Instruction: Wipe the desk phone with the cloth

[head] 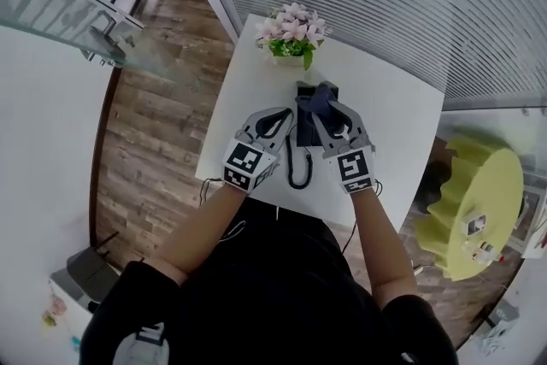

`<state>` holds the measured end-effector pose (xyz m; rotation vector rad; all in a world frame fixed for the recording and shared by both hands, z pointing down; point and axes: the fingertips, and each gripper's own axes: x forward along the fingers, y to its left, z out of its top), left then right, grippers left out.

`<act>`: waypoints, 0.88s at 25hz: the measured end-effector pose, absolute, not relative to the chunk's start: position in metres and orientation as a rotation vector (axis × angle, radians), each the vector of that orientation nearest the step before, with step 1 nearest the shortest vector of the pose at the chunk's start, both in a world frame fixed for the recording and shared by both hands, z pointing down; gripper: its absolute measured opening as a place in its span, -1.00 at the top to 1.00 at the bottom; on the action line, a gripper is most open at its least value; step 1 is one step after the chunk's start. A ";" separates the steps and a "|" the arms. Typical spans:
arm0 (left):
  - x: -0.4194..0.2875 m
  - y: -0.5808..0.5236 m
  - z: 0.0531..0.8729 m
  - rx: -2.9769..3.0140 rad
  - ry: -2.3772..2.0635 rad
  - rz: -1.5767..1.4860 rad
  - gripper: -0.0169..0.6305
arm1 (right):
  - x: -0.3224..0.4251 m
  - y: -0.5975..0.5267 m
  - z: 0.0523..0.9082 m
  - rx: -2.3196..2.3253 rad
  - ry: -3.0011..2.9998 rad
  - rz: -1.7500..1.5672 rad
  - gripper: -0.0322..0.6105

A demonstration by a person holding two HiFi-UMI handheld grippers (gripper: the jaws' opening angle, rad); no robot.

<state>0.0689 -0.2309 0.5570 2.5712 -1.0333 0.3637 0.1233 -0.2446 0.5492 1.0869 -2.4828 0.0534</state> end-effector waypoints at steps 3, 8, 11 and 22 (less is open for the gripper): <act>0.069 -0.245 0.572 2.532 -1.073 0.376 0.91 | 0.122 -0.260 0.570 1.041 -2.459 0.038 0.55; 0.066 -0.258 0.597 2.483 -1.107 0.428 0.91 | 0.117 -0.278 0.605 0.950 -2.406 0.001 0.55; 0.067 -0.259 0.607 2.463 -1.112 0.448 0.91 | 0.114 -0.285 0.627 0.885 -2.367 -0.043 0.55; 0.066 -0.261 0.626 2.423 -1.123 0.487 0.91 | 0.108 -0.286 0.668 0.778 -2.295 -0.056 0.55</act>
